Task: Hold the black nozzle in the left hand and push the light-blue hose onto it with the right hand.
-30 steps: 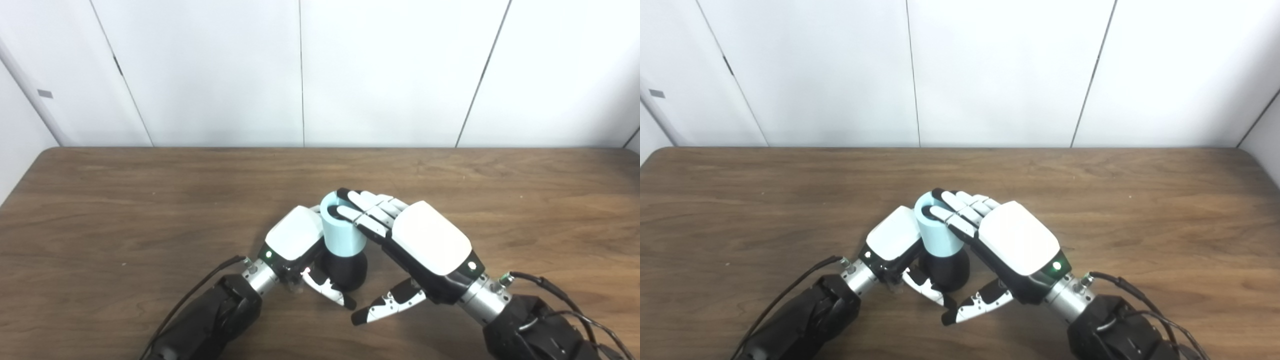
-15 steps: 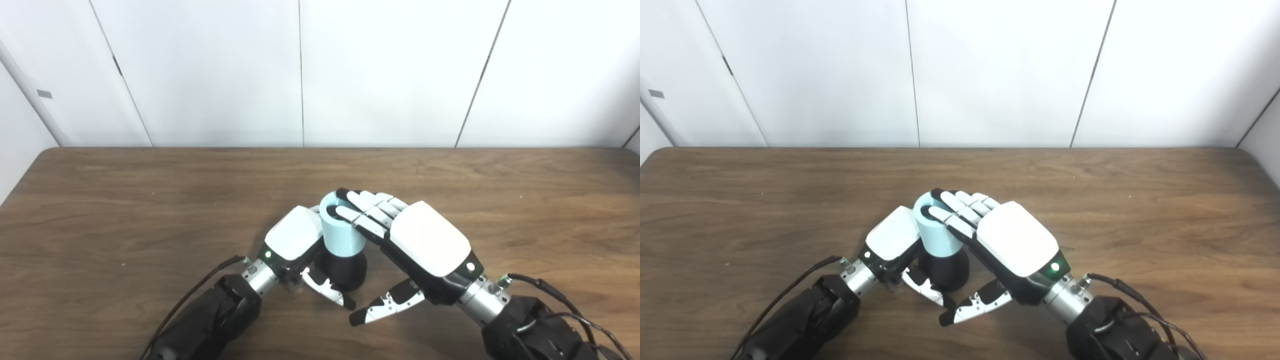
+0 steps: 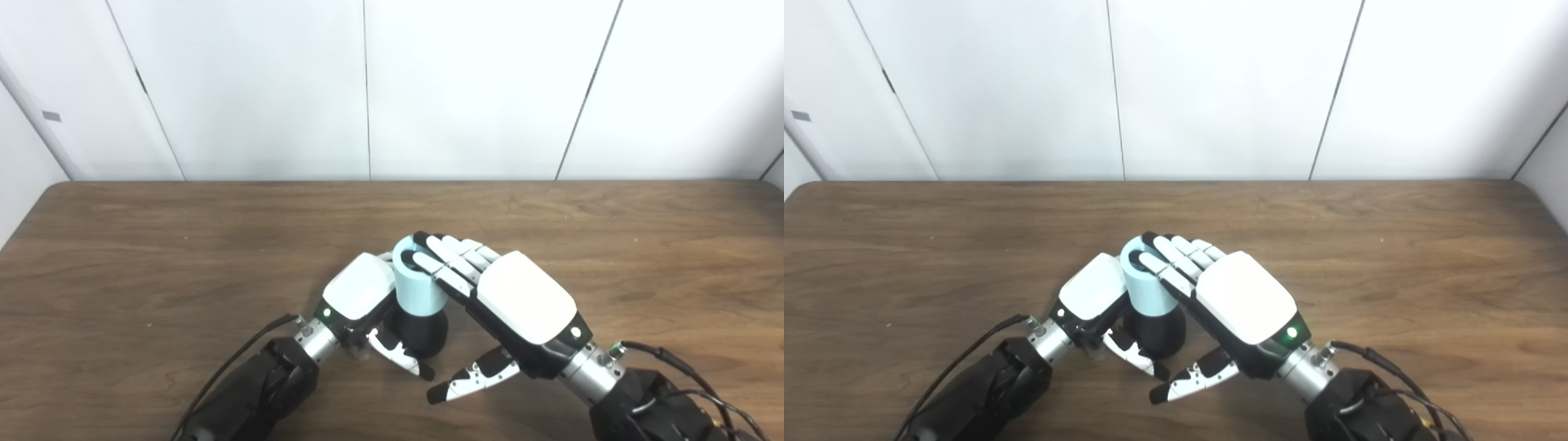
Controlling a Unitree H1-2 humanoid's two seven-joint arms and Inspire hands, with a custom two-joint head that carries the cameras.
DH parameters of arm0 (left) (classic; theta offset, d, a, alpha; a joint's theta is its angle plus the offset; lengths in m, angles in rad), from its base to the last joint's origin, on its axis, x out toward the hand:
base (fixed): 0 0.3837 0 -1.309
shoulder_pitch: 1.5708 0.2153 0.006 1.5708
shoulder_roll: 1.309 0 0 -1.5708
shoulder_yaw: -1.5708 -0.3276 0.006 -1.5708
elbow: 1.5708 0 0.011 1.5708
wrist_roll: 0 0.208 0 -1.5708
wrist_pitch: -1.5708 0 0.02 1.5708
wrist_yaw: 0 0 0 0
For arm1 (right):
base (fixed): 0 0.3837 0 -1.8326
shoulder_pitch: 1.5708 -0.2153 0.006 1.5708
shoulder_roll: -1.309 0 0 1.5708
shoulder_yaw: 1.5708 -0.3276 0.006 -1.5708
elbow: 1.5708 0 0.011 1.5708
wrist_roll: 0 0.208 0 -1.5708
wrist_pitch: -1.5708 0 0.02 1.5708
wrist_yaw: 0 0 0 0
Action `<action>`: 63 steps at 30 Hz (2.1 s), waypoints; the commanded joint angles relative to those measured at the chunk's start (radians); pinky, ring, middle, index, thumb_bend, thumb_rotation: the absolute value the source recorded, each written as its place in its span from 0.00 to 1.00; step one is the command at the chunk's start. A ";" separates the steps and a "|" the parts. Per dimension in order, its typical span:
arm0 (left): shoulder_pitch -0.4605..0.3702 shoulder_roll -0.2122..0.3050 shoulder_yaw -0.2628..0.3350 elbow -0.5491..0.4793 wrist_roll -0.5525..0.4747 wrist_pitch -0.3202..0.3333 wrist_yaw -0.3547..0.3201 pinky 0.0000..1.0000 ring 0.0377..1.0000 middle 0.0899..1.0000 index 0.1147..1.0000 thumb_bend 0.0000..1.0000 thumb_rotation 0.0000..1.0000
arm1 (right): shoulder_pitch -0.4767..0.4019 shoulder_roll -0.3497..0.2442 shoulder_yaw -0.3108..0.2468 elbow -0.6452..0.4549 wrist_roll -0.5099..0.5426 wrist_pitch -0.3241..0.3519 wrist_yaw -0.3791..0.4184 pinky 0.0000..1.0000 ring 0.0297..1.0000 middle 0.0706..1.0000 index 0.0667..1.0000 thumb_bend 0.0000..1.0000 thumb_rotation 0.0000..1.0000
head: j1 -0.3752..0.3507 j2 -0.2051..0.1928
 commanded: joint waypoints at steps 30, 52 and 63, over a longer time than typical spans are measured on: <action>0.285 -0.066 -0.116 0.127 -0.030 -0.011 -0.077 0.76 0.51 0.43 0.42 0.52 0.00 | 0.119 -0.029 0.105 0.050 -0.027 -0.005 0.188 0.87 0.96 0.94 0.94 1.00 0.66 | -0.004 0.001; 0.288 -0.063 -0.113 0.128 -0.037 -0.019 -0.073 0.76 0.52 0.43 0.42 0.52 0.00 | 0.131 -0.044 0.122 0.053 -0.042 0.004 0.233 0.87 0.96 0.94 0.93 1.00 0.71 | -0.004 0.004; 0.288 -0.061 -0.112 0.126 -0.043 -0.018 -0.083 0.76 0.53 0.43 0.41 0.52 0.00 | 0.135 -0.056 0.134 0.051 -0.042 0.018 0.271 0.87 0.97 0.94 0.93 0.99 0.72 | -0.005 0.005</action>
